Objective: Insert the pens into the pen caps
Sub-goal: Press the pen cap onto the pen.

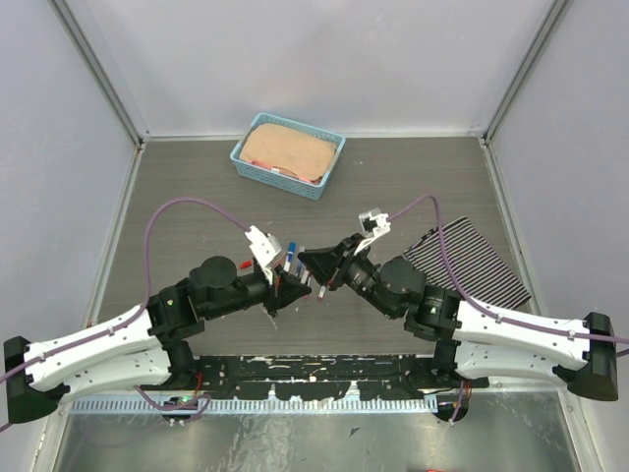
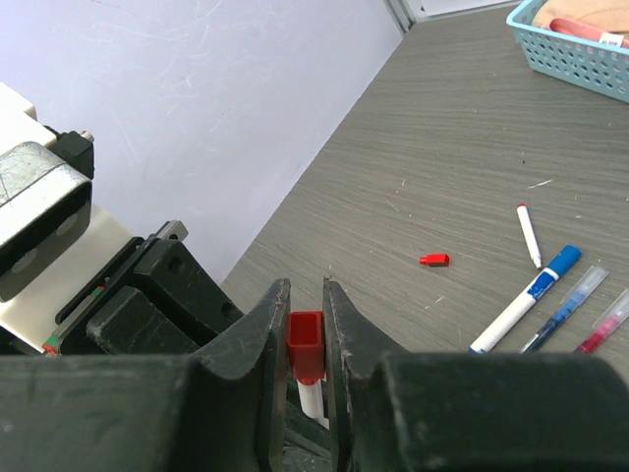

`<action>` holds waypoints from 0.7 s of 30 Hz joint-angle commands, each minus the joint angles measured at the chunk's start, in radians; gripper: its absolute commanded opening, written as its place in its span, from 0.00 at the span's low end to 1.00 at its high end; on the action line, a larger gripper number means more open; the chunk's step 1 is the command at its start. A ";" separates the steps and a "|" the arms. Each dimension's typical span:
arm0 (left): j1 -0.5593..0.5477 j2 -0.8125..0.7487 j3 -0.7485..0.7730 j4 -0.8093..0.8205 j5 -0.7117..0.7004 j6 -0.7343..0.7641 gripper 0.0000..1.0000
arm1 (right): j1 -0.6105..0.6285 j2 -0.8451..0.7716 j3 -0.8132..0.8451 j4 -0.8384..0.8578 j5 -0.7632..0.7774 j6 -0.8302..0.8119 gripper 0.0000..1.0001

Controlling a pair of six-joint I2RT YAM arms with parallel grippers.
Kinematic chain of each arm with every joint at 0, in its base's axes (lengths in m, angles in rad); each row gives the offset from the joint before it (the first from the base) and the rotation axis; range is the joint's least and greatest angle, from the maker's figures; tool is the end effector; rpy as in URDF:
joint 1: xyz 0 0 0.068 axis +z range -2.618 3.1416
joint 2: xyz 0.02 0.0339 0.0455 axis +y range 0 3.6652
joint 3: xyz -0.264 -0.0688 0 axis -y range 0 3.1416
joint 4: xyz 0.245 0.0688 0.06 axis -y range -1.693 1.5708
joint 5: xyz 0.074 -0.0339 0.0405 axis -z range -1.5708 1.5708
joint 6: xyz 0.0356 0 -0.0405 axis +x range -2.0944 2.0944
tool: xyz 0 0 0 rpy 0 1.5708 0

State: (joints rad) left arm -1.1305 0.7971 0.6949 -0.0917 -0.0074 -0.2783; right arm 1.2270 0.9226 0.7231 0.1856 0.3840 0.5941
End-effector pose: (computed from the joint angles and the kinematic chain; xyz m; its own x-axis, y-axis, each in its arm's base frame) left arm 0.0825 -0.1744 0.3159 -0.3266 0.0487 -0.9439 0.8443 0.4640 -0.2682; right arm 0.0866 0.2023 0.3327 -0.4218 0.3615 -0.8315 -0.6161 0.5585 0.5554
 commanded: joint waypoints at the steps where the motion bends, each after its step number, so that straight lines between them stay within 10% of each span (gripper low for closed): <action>1: 0.015 -0.022 0.162 0.424 -0.069 0.001 0.00 | 0.123 0.065 -0.102 -0.235 -0.231 0.116 0.00; 8: 0.014 -0.009 0.183 0.429 -0.040 0.001 0.00 | 0.245 0.099 -0.108 -0.287 -0.006 0.115 0.00; 21: 0.015 0.000 0.182 0.443 -0.033 -0.004 0.00 | 0.259 0.060 -0.186 -0.143 -0.081 0.231 0.00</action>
State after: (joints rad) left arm -1.1362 0.8200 0.7231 -0.2043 0.0628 -0.2886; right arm 1.3811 0.9031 0.5961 0.2974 0.6609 0.7395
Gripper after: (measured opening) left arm 0.047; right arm 0.223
